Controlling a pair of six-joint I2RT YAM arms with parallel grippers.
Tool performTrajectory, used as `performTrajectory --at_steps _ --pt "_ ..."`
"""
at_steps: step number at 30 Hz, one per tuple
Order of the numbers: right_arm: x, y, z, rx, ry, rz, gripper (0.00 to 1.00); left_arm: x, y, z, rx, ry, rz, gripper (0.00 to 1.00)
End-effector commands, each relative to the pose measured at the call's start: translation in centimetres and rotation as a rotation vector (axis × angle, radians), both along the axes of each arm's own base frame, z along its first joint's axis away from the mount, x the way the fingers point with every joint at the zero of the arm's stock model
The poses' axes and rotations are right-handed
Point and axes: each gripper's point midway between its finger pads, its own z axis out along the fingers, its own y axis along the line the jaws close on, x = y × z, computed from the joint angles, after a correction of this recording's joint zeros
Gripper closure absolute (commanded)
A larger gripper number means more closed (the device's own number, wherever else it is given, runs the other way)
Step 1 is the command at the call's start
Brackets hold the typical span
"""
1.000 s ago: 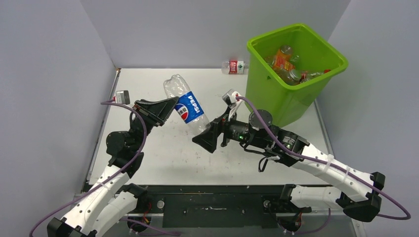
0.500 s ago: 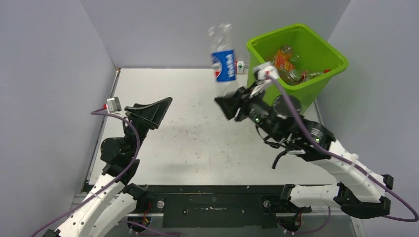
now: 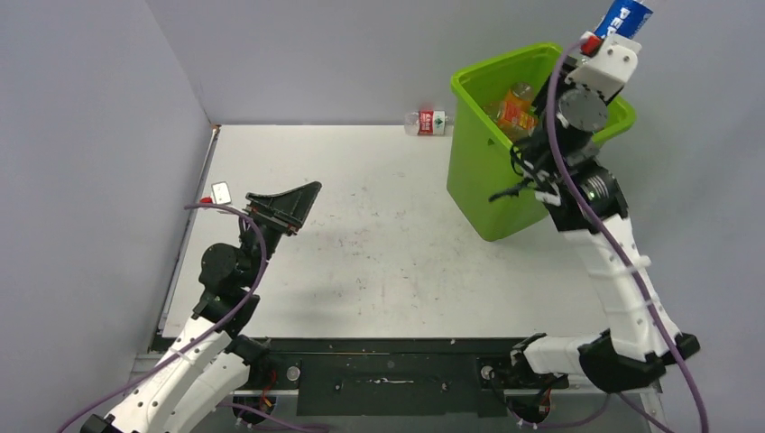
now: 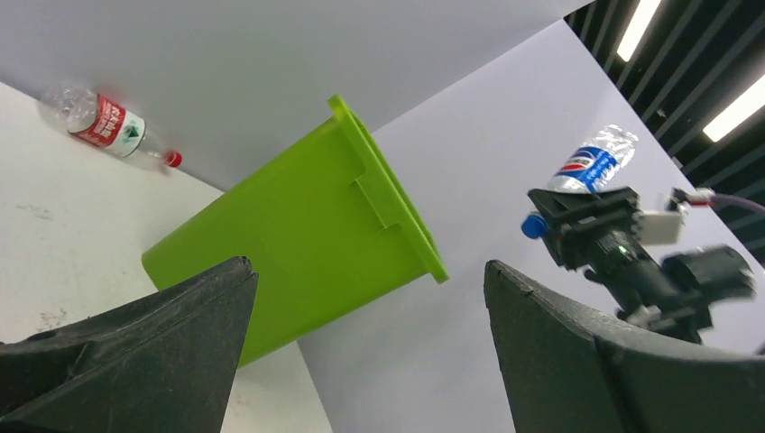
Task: Put the plastic bottles in the bin
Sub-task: Place the plastic bottle in the trash bin.
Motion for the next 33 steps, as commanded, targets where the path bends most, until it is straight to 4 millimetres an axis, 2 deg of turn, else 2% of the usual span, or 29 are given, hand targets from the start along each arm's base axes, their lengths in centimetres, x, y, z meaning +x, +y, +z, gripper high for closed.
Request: performTrajectory --at_steps 1,3,4,5,7,10,12,19,21,27,32,33 --pt "5.9 -1.1 -2.4 -0.035 0.072 -0.051 0.92 -0.6 0.4 0.4 0.037 -0.02 0.018 0.04" --pt "7.8 0.1 -3.0 -0.055 0.097 -0.008 0.4 -1.0 0.6 0.1 0.066 -0.017 0.025 0.04" --pt "8.4 0.9 -3.1 -0.056 0.098 0.021 0.24 -1.4 0.9 0.1 0.074 -0.023 0.03 0.04" --pt "8.9 1.5 -3.3 -0.056 0.104 0.047 0.14 -1.6 1.1 0.0 0.089 -0.025 0.035 0.04" --pt "9.6 2.8 -3.6 -0.057 0.114 0.108 0.01 -1.9 1.6 -0.4 0.113 -0.029 0.057 0.04" --pt "10.7 4.5 -4.7 -0.075 0.157 0.175 0.1 -2.1 1.9 -1.1 0.112 -0.031 0.067 0.04" --pt "11.2 5.4 -5.6 -0.089 0.189 0.21 0.1 -2.1 1.7 -1.4 0.115 -0.029 0.061 0.04" --pt "12.4 6.9 -12.1 -0.151 0.403 0.279 0.1 -1.8 0.7 -2.7 0.131 -0.014 0.019 0.04" --pt "12.5 7.7 -13.2 -0.151 0.435 0.328 0.1 -1.9 0.4 -2.9 0.129 -0.019 0.003 0.04" --pt "12.7 10.1 -14.0 -0.135 0.48 0.467 0.08 -2.0 -0.4 -3.4 0.122 -0.02 -0.045 0.04" --pt "12.9 9.7 -15.6 -0.151 0.545 0.44 0.01 -2.0 -0.7 -4.2 0.122 -0.008 -0.063 0.04" --pt "12.9 9.6 -16.1 -0.157 0.562 0.436 0.06 -2.0 -0.8 -4.3 0.123 -0.005 -0.068 0.04"
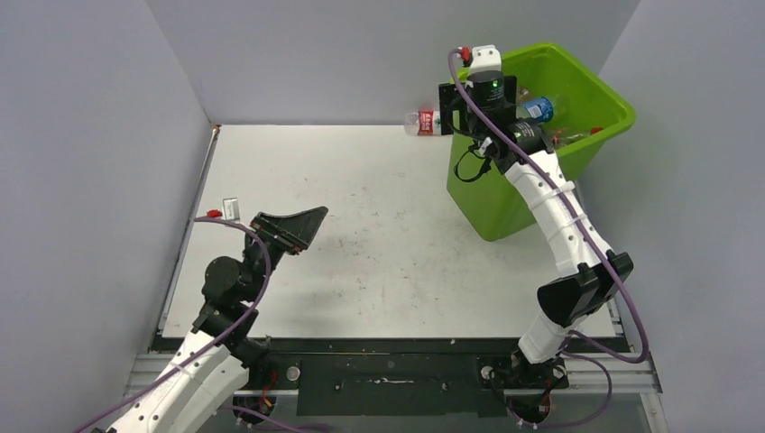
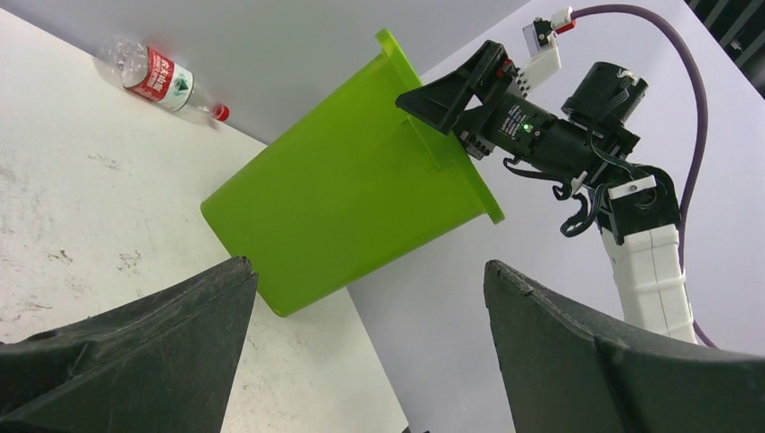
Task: Put the plastic bottles in the bin
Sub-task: Place the plastic bottle in the trash bin, then move the trash bin to the corner of the board.
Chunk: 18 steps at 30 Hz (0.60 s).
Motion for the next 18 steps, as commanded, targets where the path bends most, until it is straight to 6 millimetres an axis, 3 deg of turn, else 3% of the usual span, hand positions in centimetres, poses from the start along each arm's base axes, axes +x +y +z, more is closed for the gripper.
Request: performTrajectory --at_steps 1,8,13,18 --pt "-0.5 -0.4 1.0 0.006 -0.001 0.002 0.1 -0.6 -0.6 1.2 -0.024 -0.048 -0.044 0.04" --pt "-0.1 0.5 0.8 0.012 0.012 0.048 0.5 -0.5 -1.1 0.7 -0.023 -0.036 -0.065 0.04" --pt "0.2 1.9 1.3 0.045 0.005 0.099 0.61 -0.4 -1.1 0.5 -0.021 -0.032 -0.064 0.04" --pt "-0.1 5.3 3.1 0.075 -0.032 0.176 0.75 -0.5 -0.9 0.3 -0.02 -0.024 -0.06 0.04"
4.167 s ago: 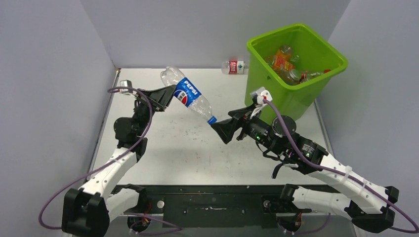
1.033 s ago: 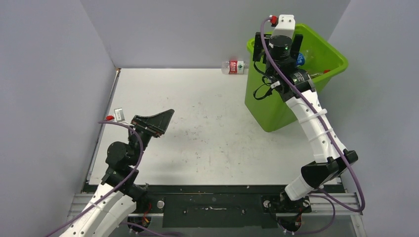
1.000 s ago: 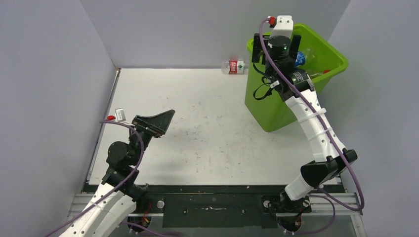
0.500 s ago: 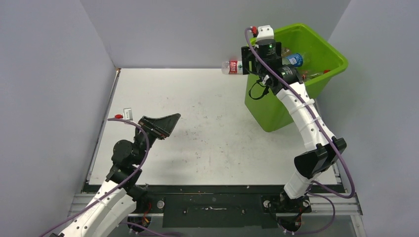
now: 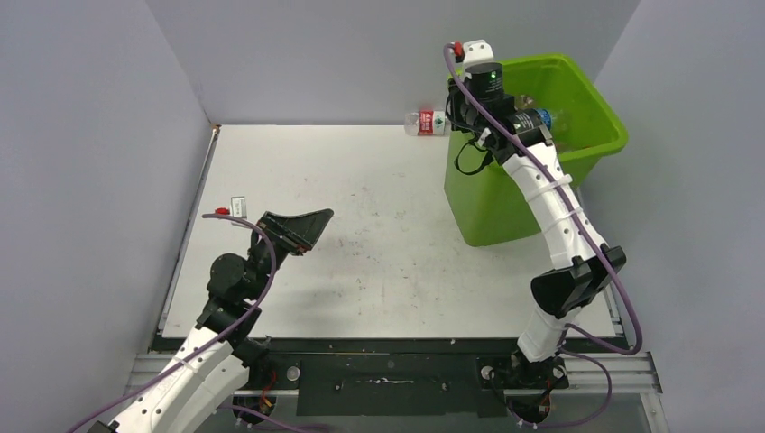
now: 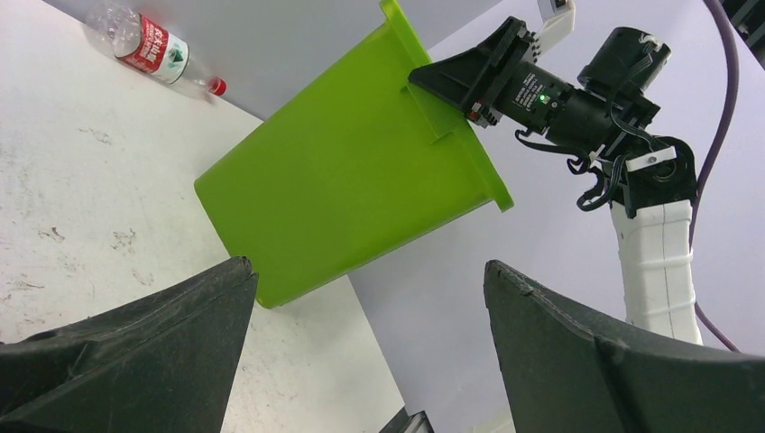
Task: Put the plastic bottles in the bin
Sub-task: Move the trash bin to the corner of the board.
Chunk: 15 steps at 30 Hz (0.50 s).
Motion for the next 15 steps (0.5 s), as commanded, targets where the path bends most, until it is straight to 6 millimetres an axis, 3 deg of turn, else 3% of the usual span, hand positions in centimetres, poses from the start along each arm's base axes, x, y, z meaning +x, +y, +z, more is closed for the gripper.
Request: performTrajectory --at_steps 1,3,6,10,15 --pt "-0.6 4.8 3.9 0.073 -0.086 0.102 0.81 -0.6 0.1 1.4 -0.028 -0.053 -0.01 0.04" --pt "-1.1 7.0 5.5 0.082 -0.124 0.13 0.94 -0.6 0.2 1.3 -0.028 -0.052 -0.004 0.04" --pt "-1.8 10.4 7.5 0.13 -0.166 0.194 0.95 -0.8 0.5 1.2 -0.024 -0.05 0.006 0.04" --pt "-2.0 13.6 7.9 0.183 -0.176 0.245 0.95 -1.3 1.0 1.0 -0.011 -0.046 0.022 0.04" --pt "-3.4 19.5 9.3 0.282 -0.236 0.339 0.95 -1.7 1.8 0.3 0.023 -0.036 0.051 0.04"
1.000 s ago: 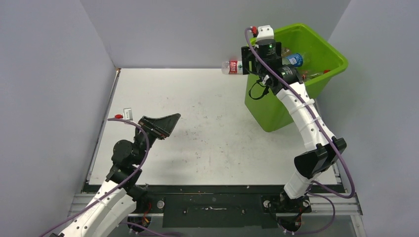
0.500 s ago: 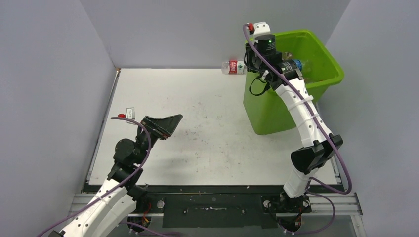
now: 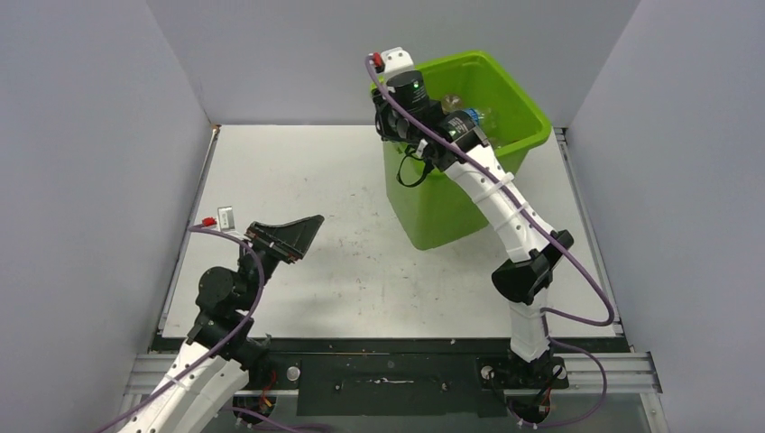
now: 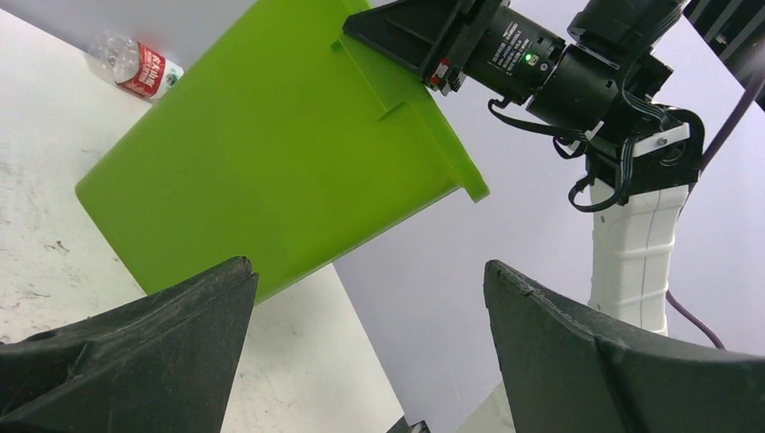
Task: Put the plastic bottles in the bin
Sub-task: Move the trash bin to the corner of the board.
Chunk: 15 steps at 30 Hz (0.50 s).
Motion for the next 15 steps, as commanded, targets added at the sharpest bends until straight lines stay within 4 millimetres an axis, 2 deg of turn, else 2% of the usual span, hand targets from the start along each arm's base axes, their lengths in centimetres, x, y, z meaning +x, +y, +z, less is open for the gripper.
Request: performTrajectory --at_steps 1,7,15 --pt "-1.6 6.1 8.8 0.265 -0.222 0.113 0.95 -0.3 0.6 -0.7 0.046 0.008 0.031 0.04" --pt "-3.4 13.5 7.8 0.378 -0.222 0.212 0.95 -0.3 3.4 -1.1 0.085 0.037 0.168 0.04" --pt "-6.0 20.4 8.3 0.561 -0.223 0.329 0.95 -0.8 6.5 -1.7 0.122 0.065 0.309 0.04"
